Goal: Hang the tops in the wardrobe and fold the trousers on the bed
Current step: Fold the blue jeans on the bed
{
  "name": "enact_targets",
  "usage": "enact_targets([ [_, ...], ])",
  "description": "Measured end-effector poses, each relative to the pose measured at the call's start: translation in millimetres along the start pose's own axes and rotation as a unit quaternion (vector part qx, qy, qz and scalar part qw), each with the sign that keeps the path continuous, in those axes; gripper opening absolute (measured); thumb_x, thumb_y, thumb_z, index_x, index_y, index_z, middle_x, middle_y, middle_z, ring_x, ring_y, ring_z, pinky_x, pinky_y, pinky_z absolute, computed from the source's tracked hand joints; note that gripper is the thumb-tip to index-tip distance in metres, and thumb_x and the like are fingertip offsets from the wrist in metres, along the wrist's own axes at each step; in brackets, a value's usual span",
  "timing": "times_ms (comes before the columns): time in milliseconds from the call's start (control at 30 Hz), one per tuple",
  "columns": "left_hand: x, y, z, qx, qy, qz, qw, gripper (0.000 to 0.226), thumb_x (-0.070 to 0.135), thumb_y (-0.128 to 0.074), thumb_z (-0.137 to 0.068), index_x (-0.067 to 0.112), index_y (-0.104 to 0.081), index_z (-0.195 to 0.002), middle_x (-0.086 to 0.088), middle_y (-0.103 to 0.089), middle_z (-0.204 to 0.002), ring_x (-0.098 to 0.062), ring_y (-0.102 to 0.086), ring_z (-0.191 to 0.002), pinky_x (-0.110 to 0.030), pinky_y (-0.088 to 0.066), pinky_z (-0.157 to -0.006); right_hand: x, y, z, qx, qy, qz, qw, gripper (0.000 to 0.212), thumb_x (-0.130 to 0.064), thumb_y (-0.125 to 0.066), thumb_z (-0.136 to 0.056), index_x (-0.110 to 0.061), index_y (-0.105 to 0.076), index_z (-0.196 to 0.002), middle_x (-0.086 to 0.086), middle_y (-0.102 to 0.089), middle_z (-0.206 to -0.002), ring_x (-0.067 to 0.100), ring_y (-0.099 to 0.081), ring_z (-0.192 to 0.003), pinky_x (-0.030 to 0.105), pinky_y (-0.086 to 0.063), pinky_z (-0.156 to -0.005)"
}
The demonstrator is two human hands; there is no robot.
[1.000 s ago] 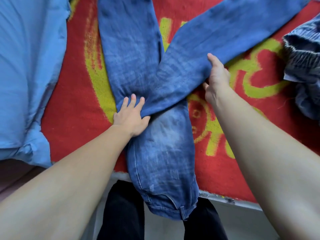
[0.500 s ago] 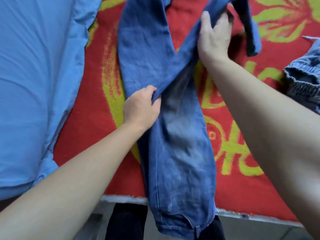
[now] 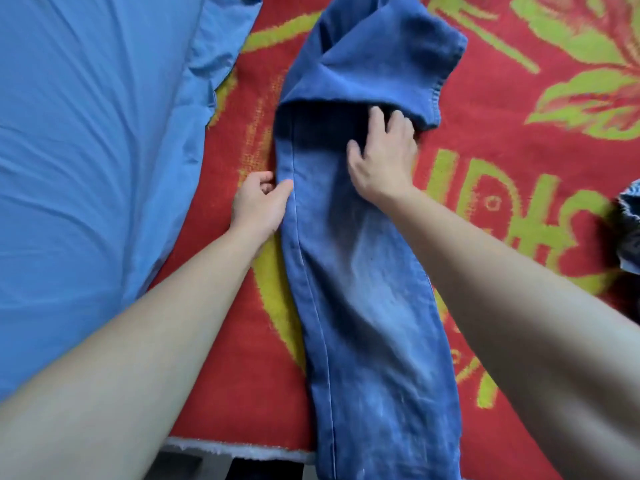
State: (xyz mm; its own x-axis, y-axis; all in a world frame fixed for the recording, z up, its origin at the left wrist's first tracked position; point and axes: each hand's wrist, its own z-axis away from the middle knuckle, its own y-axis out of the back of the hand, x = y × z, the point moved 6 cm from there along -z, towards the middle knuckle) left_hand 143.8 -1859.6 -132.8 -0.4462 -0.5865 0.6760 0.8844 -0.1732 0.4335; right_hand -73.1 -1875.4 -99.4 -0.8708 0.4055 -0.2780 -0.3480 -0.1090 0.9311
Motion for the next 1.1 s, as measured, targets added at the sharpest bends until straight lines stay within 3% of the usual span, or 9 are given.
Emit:
enact_targets([
  [200,39,-31,-40,-0.118,0.030,0.174,0.977,0.024,0.010,-0.076,-0.083,0.016,-0.063,-0.101,-0.003,-0.073,-0.094,-0.014,-0.072,-0.080,-0.026,-0.057,-0.066,21,13,-46,-0.007,-0.140,-0.193,0.971,0.057,-0.030,-0.055,-0.093,-0.009,-0.041,-0.144,0.021,-0.048,-0.140,0.039,-0.044,-0.129,0.040,-0.034,-0.108],
  [300,36,-33,-53,-0.116,0.039,0.177,0.977,0.020,0.008,-0.074,-0.085,0.020,-0.061,-0.095,-0.001,-0.072,-0.092,-0.013,-0.070,-0.080,-0.024,-0.056,-0.064,17,23,-67,-0.018,-0.188,-0.342,0.920,0.039,-0.022,-0.060,-0.086,-0.005,-0.064,-0.120,0.009,-0.067,-0.120,0.026,-0.063,-0.112,0.037,-0.050,-0.099],
  [467,36,-39,-54,-0.066,0.046,0.201,0.976,0.027,0.023,-0.084,-0.073,0.019,-0.063,-0.089,0.000,-0.074,-0.083,-0.016,-0.073,-0.077,-0.030,-0.060,-0.065,9,26,-82,-0.105,-0.232,-0.430,0.866,0.041,-0.027,-0.063,-0.084,-0.012,-0.059,-0.122,0.004,-0.066,-0.119,0.022,-0.066,-0.105,0.042,-0.055,-0.095],
  [567,45,-39,-48,-0.014,0.048,0.162,0.985,0.048,0.047,-0.085,-0.058,0.020,-0.063,-0.092,-0.003,-0.073,-0.094,-0.024,-0.071,-0.089,-0.045,-0.060,-0.081,21,46,-88,0.054,-0.232,-0.406,0.882,0.064,-0.018,-0.058,-0.085,-0.009,-0.038,-0.145,0.012,-0.047,-0.138,0.028,-0.051,-0.125,0.028,-0.037,-0.109],
  [667,66,-39,-49,-0.019,0.017,0.159,0.987,0.054,0.045,-0.088,-0.057,0.018,-0.065,-0.098,-0.003,-0.074,-0.095,-0.023,-0.072,-0.088,-0.045,-0.060,-0.082,6,81,-89,0.176,-0.051,-0.317,0.931,0.082,-0.021,-0.058,-0.089,-0.002,-0.013,-0.155,0.017,-0.030,-0.148,0.029,-0.032,-0.140,0.017,-0.016,-0.110],
  [767,86,-36,-62,-0.061,0.044,0.285,0.956,0.051,0.026,-0.087,-0.070,0.001,-0.068,-0.110,-0.016,-0.075,-0.097,-0.032,-0.073,-0.088,-0.055,-0.059,-0.078,-27,75,-114,0.023,0.124,-0.214,0.969,0.060,-0.032,-0.049,-0.101,-0.004,-0.032,-0.152,0.012,-0.035,-0.157,0.022,-0.028,-0.147,0.019,-0.017,-0.116],
  [833,96,-31,-71,-0.077,0.073,0.333,0.937,0.051,0.027,-0.080,-0.080,0.000,-0.065,-0.121,-0.018,-0.073,-0.104,-0.035,-0.072,-0.093,-0.054,-0.059,-0.078,-28,56,-123,-0.098,0.094,-0.133,0.982,0.050,-0.039,-0.046,-0.102,-0.015,-0.048,-0.146,0.007,-0.041,-0.154,0.020,-0.031,-0.146,0.024,-0.024,-0.116],
  [933,102,-28,-79,-0.105,0.099,0.341,0.929,0.038,0.029,-0.069,-0.090,0.005,-0.069,-0.119,-0.014,-0.073,-0.107,-0.029,-0.073,-0.094,-0.046,-0.059,-0.079,-15,52,-127,-0.042,-0.023,-0.210,0.977,0.054,-0.037,-0.054,-0.095,-0.021,-0.042,-0.146,0.008,-0.041,-0.147,0.022,-0.041,-0.135,0.029,-0.033,-0.113],
  [1100,114,-23,-87,-0.157,0.072,0.353,0.919,0.022,0.033,-0.062,-0.094,0.014,-0.072,-0.095,-0.005,-0.077,-0.089,-0.021,-0.074,-0.082,-0.036,-0.060,-0.065,2,50,-131,-0.057,-0.142,-0.325,0.933,0.047,-0.045,-0.073,-0.079,-0.015,-0.069,-0.114,0.001,-0.072,-0.111,0.019,-0.069,-0.104,0.038,-0.055,-0.094],
])
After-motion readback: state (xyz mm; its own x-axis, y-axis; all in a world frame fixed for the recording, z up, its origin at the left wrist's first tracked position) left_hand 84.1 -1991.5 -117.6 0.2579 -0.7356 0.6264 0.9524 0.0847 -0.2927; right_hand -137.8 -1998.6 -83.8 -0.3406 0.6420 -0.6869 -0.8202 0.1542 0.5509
